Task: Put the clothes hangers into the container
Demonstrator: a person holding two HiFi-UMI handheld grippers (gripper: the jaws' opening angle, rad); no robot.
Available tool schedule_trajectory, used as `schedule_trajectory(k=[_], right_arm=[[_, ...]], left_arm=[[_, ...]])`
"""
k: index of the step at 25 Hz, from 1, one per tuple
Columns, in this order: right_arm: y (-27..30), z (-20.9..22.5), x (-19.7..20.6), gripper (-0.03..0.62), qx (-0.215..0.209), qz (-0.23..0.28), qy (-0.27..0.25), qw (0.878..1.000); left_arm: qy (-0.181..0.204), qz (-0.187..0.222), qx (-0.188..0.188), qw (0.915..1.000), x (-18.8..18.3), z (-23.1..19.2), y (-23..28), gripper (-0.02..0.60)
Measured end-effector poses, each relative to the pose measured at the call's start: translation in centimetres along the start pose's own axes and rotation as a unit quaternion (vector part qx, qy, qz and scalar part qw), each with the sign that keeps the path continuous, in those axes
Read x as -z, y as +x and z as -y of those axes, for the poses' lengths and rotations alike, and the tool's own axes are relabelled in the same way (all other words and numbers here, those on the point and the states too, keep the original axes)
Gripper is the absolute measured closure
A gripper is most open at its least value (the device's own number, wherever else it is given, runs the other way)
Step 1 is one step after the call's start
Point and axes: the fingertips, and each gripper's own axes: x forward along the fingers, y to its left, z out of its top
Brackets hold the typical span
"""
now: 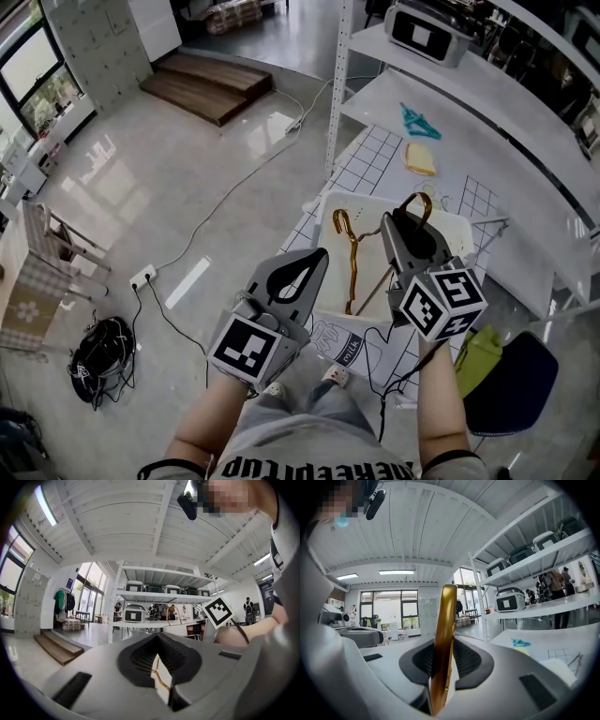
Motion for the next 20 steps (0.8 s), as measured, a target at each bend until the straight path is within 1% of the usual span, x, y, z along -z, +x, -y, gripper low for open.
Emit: schedule_trajectory(k=[1,2,4,13,20], right_arm=[[-0.1,0.2,0.0,0.499,0.004,0.000,-0.002,1.000],[-0.2,0.3,-0.1,0.479,0.008,0.001,-0.004,1.000],[-0.4,0.8,-0.4,0.461,0.017,0.002,-0.010,1.000],[-2.8,3.5,-0.8,0.456,0.066,0.004,-0.030,0.997],[-5.2,4.5,-1.1,0.456,0.086,0.010,-0.026,0.996]], left_arm=[[0.000,0.000,0.001,1.0000,0.0,0.0,0.0,0.569],[0.000,0.000,0.002,1.0000,0.0,0.0,0.0,0.569],[0.001,-0.001,0.004,1.0000,0.0,0.1,0.1,0.569],[0.002,0.001,0.020,0.9998,-0.1,1.2,0.7,0.569],[0.005,0.003,0.041,0.9991,-0.5,3.0,1.1,0.569]])
